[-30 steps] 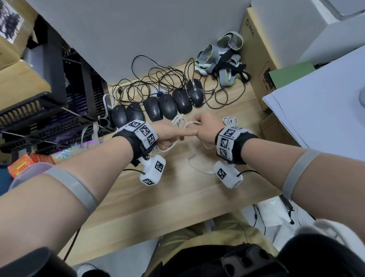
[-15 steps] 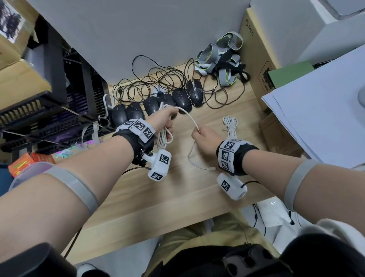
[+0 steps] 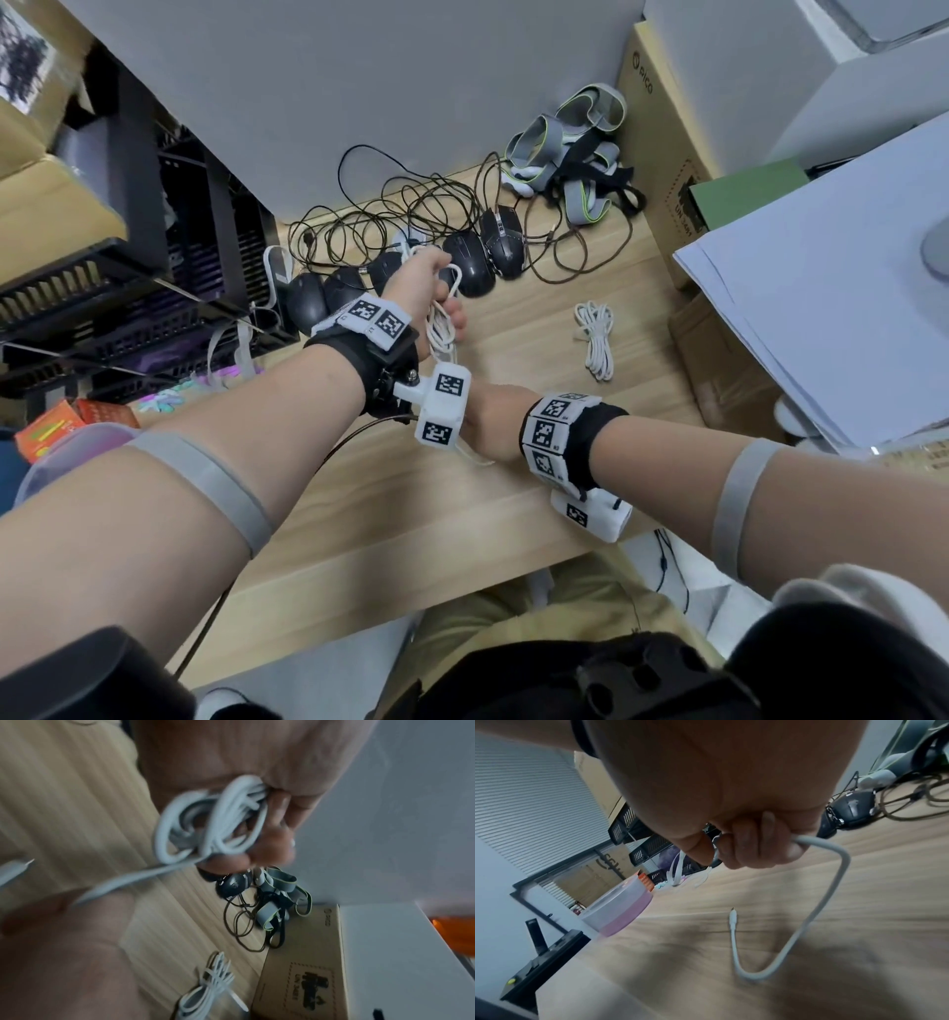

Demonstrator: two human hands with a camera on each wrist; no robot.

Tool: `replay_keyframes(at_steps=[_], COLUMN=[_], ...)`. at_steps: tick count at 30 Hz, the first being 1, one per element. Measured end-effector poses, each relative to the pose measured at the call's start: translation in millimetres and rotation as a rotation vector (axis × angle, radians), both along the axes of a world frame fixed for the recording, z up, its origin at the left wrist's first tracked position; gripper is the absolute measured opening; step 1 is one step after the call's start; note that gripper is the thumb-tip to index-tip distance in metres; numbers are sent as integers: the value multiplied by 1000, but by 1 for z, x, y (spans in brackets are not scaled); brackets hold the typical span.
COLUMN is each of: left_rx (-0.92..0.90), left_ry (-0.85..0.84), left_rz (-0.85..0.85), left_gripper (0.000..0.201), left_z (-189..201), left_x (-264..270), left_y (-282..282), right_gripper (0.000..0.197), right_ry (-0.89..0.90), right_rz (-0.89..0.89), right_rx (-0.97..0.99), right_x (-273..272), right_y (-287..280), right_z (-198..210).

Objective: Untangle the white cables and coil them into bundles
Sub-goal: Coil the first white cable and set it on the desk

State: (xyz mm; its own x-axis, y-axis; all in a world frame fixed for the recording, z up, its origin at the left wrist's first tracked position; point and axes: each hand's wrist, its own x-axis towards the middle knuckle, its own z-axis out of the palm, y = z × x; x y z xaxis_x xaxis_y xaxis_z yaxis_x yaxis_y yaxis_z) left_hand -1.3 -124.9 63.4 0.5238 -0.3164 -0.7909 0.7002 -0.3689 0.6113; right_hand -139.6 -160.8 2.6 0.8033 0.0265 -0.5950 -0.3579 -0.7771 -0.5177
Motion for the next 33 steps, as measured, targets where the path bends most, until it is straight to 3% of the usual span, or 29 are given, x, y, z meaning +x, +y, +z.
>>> replay_keyframes(at_steps=[5, 7, 12, 20, 23, 27, 30, 33], left_rx=[77, 92, 82, 121, 74, 79, 230, 366], left_ry=[-63, -71, -67, -104, -70, -9, -83, -94], left_rz=[-162, -161, -198, -297, -247, -185, -367, -552], left_gripper=[32, 27, 29, 28, 37, 48, 52, 53], left_z=[-3, -10, -18, -19, -16, -6, -2, 1], left_x=[7, 9, 6, 11, 9, 6, 8, 14], left_y=[2, 3, 6, 6, 5, 4, 7, 15], right_gripper=[42, 33, 33, 30, 30, 32, 38, 39], right_ry=[9, -26, -206, -304, -363, -350, -243, -223], right_rz=[-40, -89, -257, -312, -361, -236, -60, -48], right_rx=[42, 54, 100, 127, 158, 118, 35, -24], right_x=[-4, -9, -11, -5, -5, -7, -12, -19], right_y=[-10, -19, -31, -31, -31, -29, -37, -55], right_z=[3, 2, 0, -3, -5, -2, -6, -9])
